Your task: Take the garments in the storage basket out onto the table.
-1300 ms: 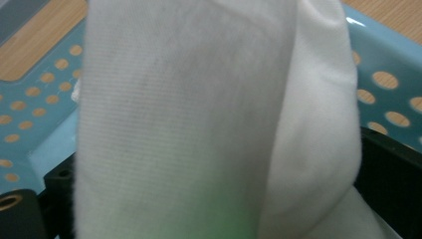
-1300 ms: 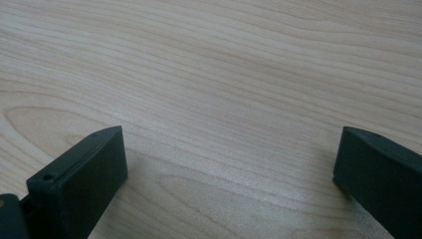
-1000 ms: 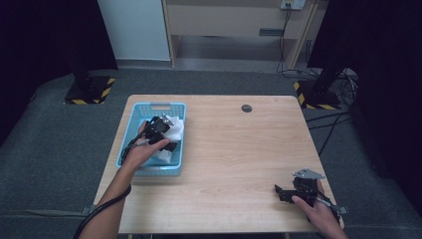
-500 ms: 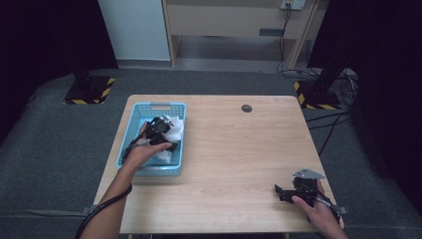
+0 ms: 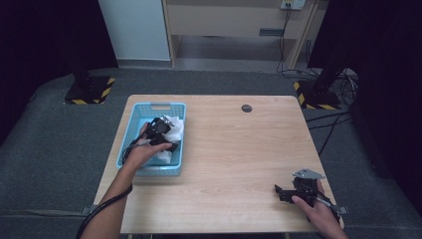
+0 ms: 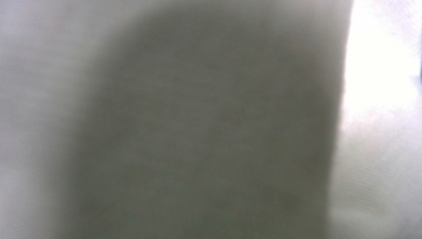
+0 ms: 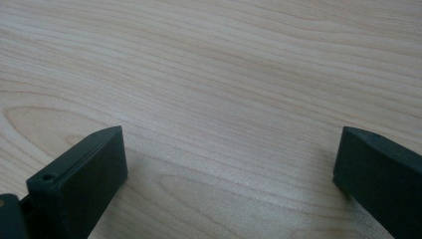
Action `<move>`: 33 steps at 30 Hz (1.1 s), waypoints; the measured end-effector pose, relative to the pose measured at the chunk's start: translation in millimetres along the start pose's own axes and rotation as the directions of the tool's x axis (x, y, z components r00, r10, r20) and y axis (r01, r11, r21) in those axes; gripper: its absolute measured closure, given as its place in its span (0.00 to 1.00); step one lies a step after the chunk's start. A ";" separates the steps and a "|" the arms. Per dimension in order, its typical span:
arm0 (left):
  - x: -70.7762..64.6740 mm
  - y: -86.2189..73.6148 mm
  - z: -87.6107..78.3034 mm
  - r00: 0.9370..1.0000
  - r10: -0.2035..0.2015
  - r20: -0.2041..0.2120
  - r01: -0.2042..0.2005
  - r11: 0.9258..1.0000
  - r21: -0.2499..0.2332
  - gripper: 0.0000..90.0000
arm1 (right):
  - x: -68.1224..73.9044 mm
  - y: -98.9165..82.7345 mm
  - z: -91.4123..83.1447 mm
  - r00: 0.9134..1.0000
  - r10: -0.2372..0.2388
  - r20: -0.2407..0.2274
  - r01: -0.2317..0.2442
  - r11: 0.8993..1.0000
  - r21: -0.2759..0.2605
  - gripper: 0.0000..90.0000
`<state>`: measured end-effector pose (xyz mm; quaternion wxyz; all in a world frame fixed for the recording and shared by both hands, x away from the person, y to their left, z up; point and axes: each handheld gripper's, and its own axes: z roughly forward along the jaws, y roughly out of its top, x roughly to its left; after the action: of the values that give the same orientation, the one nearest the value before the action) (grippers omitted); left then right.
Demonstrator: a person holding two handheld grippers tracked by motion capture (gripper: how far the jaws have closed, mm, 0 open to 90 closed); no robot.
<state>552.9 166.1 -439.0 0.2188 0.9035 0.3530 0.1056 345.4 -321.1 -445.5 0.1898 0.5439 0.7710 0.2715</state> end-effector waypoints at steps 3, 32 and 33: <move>1.0 -1.0 1.8 1.000 -0.011 0.004 0.011 1.000 0.005 0.03 | 0.0 0.0 0.0 1.000 0.000 0.000 0.000 1.000 0.000 0.00; -3.2 4.2 -30.9 1.000 0.019 0.003 -0.018 0.998 -0.053 0.60 | -0.2 0.0 0.0 1.000 -0.002 -0.001 0.002 1.000 0.000 0.00; -3.2 5.0 -33.6 1.000 0.017 0.001 -0.017 0.998 -0.061 0.60 | -0.1 0.0 0.0 1.000 -0.002 -0.001 0.002 1.000 0.000 0.00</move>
<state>541.9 171.4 -407.1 0.2457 0.8996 0.3416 0.1173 345.5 -321.3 -445.5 0.1894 0.5432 0.7716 0.2716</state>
